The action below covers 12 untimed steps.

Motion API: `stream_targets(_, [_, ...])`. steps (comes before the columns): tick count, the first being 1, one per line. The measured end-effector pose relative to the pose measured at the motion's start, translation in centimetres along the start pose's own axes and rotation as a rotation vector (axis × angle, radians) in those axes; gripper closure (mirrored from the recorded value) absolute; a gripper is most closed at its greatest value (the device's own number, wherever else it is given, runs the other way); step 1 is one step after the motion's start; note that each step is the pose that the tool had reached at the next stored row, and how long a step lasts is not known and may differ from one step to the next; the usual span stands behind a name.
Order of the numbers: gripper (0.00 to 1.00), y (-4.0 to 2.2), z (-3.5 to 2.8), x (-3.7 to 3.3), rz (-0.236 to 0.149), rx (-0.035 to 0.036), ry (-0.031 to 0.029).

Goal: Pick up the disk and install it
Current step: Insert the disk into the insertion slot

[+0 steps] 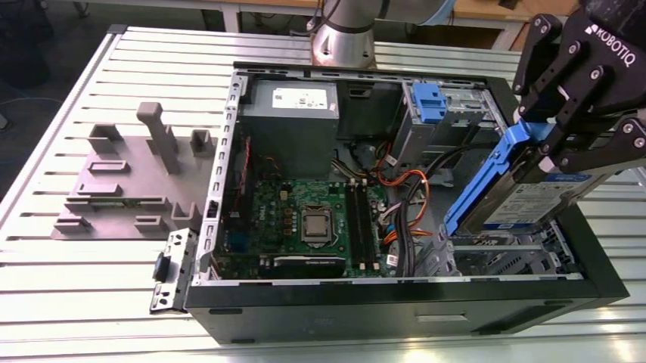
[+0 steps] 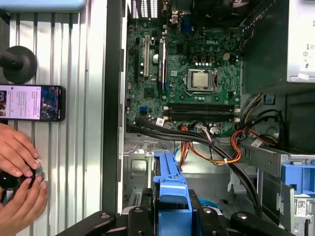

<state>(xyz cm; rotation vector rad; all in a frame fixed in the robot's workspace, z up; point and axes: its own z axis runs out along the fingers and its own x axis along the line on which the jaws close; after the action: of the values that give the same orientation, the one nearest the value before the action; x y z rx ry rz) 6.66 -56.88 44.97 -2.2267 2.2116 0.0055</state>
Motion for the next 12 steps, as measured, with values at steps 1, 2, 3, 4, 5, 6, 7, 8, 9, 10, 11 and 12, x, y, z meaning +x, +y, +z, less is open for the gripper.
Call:
stream_targets(1, [0.64,-0.04,0.04,0.01,0.0,0.0,-0.0001])
stream_targets(2, [0.64,-0.04,0.04,0.01,0.0,0.0,0.0001])
stream_targets(3, [0.64,-0.04,0.04,0.01,0.0,0.0,0.0001])
stream_targets(4, [0.64,-0.06,0.05,0.01,0.0,0.0,-0.0001])
stream_targets(5, [0.64,-0.08,0.06,0.01,0.0,0.0,-0.0002])
stream_targets(6, [0.64,-0.08,0.05,0.01,0.0,0.0,-0.0001])
stream_targets(7, [0.64,-0.09,0.06,0.01,0.0,-0.0001,-0.0002])
stream_targets(8, [0.64,-0.09,0.05,0.01,0.0,0.0,-0.0001])
stream_targets(9, [0.64,-0.09,0.05,0.01,0.0,0.0,-0.0001])
stream_targets(10, [0.64,-0.09,0.05,0.01,0.0,0.0,-0.0001])
stream_targets(11, [0.64,-0.09,0.06,0.01,0.0,0.0,-0.0001])
stream_targets(12, [0.64,-0.09,0.05,0.01,0.0,0.0,-0.0001])
